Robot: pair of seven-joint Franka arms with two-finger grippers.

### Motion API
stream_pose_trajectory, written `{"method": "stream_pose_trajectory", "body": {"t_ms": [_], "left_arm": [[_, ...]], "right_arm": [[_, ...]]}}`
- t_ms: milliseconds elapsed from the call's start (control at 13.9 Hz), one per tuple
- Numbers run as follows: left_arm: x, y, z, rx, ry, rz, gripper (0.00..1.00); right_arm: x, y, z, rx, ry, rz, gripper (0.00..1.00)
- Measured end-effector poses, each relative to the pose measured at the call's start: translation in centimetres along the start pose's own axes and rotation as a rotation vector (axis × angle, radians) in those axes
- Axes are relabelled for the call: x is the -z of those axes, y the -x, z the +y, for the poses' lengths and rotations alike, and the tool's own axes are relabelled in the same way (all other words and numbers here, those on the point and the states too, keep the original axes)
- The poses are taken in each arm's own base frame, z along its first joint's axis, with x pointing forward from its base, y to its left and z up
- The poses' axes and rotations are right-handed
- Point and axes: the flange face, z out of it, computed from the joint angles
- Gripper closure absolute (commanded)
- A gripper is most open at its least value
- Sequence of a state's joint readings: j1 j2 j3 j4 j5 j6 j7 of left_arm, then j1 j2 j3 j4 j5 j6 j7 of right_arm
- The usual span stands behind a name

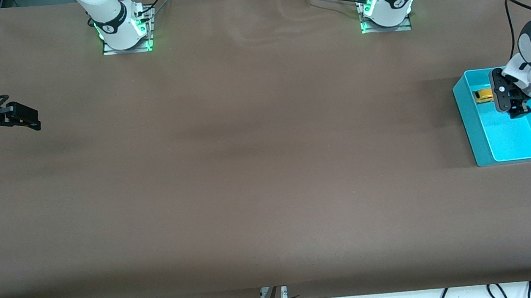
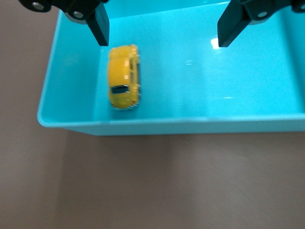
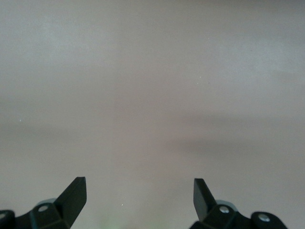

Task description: Wind and store yellow beetle car

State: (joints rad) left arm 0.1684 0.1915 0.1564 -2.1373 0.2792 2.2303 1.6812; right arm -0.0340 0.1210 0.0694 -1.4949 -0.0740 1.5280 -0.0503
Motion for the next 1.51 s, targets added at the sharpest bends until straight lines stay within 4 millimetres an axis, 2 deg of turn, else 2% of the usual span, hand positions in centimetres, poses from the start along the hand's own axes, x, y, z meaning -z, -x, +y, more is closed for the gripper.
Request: {"method": "stream_pose_trajectory", "body": {"t_ms": [216,432,577,721,937,1225,1369,1514], "left_arm": [[7.3,-2.7,-1.7,0.032,-0.137,-0.022,0.02],[14.0,-4.7,-1.0,0.119,-0.252,0.027,0.02],[17.0,-6.7,-0.2,0.201,-0.291,0.058,0.02],[18.6,-8.5,0.7,0.328,-0.281,0.082,0.02],[19.7,-9.0,2.1,0.564,-0.225,0.109,0.02],[21.4,-10.6,3.9,0.789,-0.144,0.204,0.02],[21.8,-11.2,4.7,0.909,-0.092,0.204,0.02],[23.1,-12.5,5.7,1.007,-0.043,0.182,0.02]], "right_arm": [[0.0,0.0,0.0,0.0,0.0,0.0,0.01],[0.0,0.0,0.0,0.0,0.0,0.0,0.01],[0.0,0.0,0.0,0.0,0.0,0.0,0.01],[0.0,0.0,0.0,0.0,0.0,0.0,0.01],[0.0,0.0,0.0,0.0,0.0,0.0,0.01],[0.0,0.0,0.0,0.0,0.0,0.0,0.01],[0.0,0.0,0.0,0.0,0.0,0.001,0.01],[0.0,0.0,0.0,0.0,0.0,0.001,0.01]]}}
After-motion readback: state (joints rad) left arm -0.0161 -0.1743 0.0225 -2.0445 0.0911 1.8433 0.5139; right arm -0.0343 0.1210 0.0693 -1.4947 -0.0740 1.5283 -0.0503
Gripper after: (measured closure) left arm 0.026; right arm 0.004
